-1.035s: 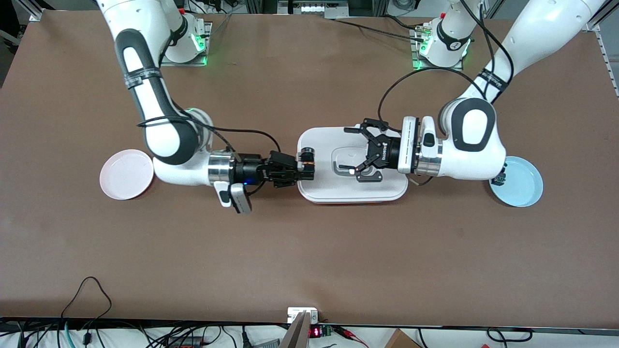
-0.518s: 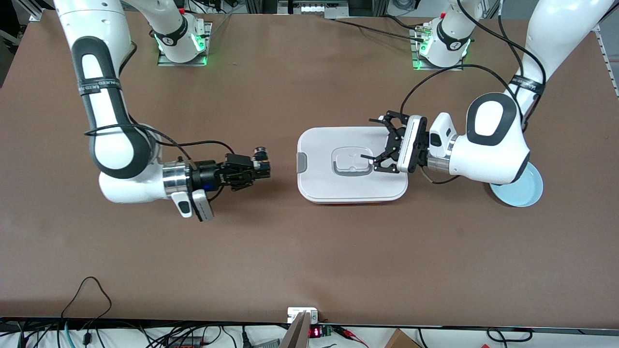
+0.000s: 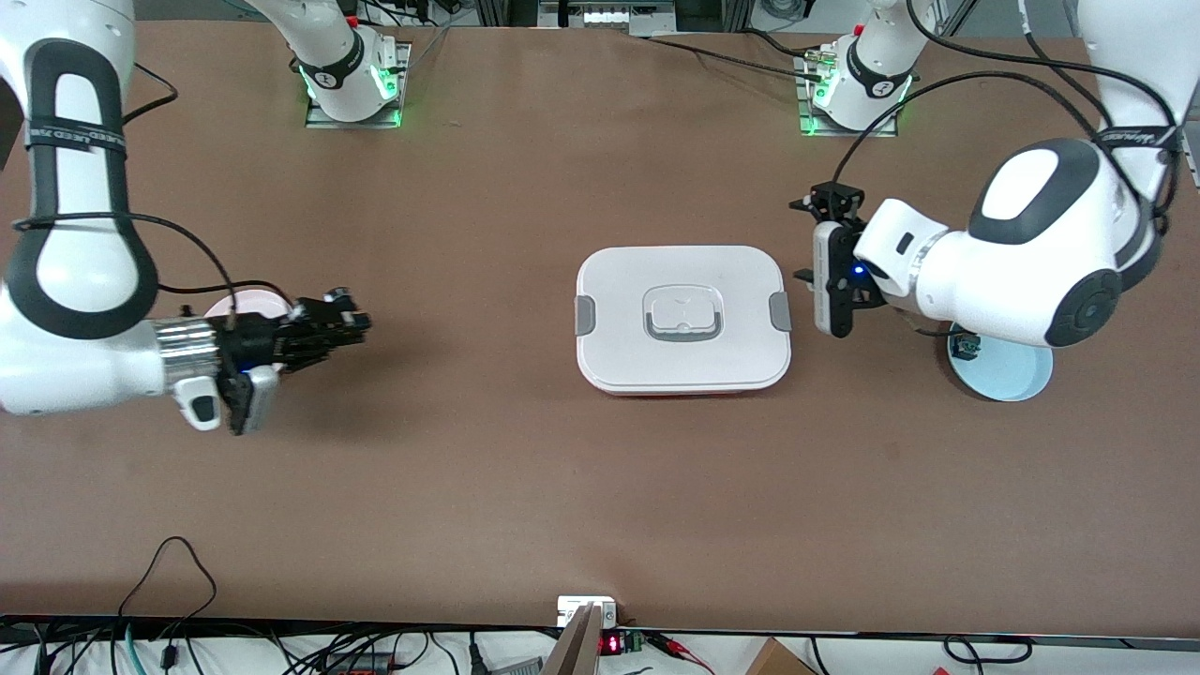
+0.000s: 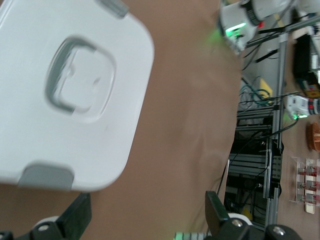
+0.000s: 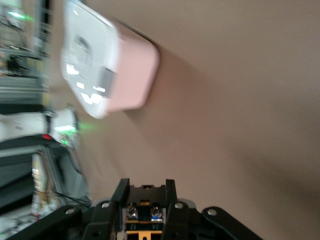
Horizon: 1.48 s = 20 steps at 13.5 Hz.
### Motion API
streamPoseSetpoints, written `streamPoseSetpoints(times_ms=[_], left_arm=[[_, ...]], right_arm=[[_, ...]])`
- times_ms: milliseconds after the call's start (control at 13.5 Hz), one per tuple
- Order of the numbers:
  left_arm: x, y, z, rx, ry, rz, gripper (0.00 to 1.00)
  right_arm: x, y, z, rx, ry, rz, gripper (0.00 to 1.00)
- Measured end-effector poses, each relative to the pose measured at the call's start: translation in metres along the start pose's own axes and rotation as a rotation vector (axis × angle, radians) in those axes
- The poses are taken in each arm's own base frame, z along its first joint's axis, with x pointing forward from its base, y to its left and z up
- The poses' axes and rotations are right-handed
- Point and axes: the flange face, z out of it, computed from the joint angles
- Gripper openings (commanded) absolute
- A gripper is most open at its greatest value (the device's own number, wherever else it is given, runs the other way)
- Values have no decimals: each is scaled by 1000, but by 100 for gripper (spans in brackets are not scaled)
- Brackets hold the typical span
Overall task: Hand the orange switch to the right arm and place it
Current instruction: 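Lower the switch onto the white plate with the right gripper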
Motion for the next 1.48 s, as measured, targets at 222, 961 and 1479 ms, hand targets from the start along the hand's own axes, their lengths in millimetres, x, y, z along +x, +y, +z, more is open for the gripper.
streamPoseSetpoints(times_ms=[222, 961, 1479], left_arm=[[-30, -6, -33, 156, -128, -220, 100], [-78, 4, -113, 521, -167, -645, 100], [-104, 93, -151, 628, 65, -852, 100]], right_arm=[[-33, 42, -30, -275, -142, 47, 0], [-107, 154, -1, -656, -30, 112, 0], [-131, 178, 58, -675, 15, 222, 2]])
